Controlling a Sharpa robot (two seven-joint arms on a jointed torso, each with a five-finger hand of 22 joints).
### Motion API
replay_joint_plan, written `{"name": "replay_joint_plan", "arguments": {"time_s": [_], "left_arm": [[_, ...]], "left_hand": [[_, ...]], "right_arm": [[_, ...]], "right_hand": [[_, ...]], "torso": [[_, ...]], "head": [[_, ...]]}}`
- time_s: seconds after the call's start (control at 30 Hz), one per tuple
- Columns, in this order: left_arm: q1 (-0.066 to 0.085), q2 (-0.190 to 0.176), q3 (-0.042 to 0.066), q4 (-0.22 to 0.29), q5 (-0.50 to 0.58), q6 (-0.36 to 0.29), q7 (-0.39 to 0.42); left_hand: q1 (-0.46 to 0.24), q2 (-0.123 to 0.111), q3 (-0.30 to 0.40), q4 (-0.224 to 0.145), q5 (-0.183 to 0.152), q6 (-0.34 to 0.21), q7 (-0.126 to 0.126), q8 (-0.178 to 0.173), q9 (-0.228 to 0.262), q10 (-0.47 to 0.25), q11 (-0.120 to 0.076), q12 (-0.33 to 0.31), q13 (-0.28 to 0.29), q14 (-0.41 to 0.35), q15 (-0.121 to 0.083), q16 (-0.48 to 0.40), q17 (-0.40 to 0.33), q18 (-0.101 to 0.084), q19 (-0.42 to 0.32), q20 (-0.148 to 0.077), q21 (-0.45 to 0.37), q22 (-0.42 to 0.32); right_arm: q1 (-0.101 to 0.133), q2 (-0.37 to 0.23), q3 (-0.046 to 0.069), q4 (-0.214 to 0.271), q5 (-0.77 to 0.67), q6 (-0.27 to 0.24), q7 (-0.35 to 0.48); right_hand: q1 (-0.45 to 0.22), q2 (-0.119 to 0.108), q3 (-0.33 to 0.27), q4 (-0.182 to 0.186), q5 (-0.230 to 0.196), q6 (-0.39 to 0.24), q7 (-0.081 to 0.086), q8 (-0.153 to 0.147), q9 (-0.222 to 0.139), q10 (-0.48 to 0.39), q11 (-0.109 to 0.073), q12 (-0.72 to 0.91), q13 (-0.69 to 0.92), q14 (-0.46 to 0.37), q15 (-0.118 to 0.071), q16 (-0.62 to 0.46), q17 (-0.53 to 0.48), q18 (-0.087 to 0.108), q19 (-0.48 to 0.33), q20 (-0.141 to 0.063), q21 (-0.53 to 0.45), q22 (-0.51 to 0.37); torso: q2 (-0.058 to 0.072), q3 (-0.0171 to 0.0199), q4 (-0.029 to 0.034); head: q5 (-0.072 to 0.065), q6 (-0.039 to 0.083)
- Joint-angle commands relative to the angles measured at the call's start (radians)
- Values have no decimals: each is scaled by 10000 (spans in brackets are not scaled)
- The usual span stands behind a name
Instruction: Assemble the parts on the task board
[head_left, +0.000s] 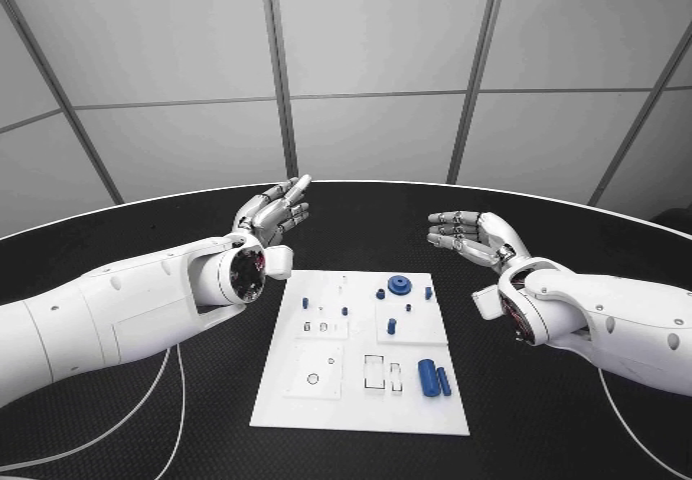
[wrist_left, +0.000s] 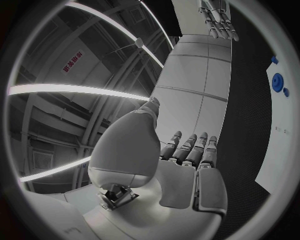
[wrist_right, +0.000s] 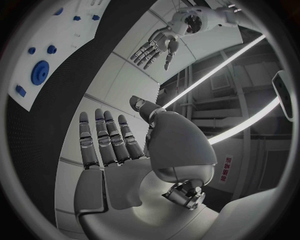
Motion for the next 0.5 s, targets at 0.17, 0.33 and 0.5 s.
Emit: {"name": "replay_joint_plan", "arguments": {"time_s": [0.17,0.33,0.5], "left_arm": [[3,-372,-1,237,-93,173,-33],[6,-676,-1,523,-221,308,-123],[9,-995,-1,900,-470,498,-196]], "left_hand": [[348,53,118,-136,45,2734,1598,1009,600,4132,26,858,329,3243,-385,1618,731,-137,3041,-4,1444,728],[449,72,176,-217,45,4722,1447,1699,989,5921,-237,1128,316,4767,-702,2185,947,337,4736,-80,2290,1008],[519,86,268,-260,56,5049,1316,1781,1020,6380,-382,1074,311,5305,-859,2301,1000,631,5224,-84,2536,1044]], "right_arm": [[53,17,4,-124,-2436,50,-433],[147,6,6,-114,-3517,349,-945],[309,60,8,-137,-4913,920,-1731]], "right_hand": [[548,-558,826,-50,-26,2129,310,504,289,2537,-418,-17,50,2663,-568,640,459,297,2610,-481,627,117],[665,-673,654,-7,-117,2381,184,565,365,2961,-570,-67,69,3121,-777,750,707,276,3413,-793,1078,306],[929,-737,218,-85,32,2654,12,620,463,3430,-759,-81,118,3908,-1116,1099,1195,239,4229,-1230,1943,773]], "torso": [[104,20,-38],[234,22,-33],[527,9,28]], "head": [[-54,-28],[-72,31],[-155,138]]}}
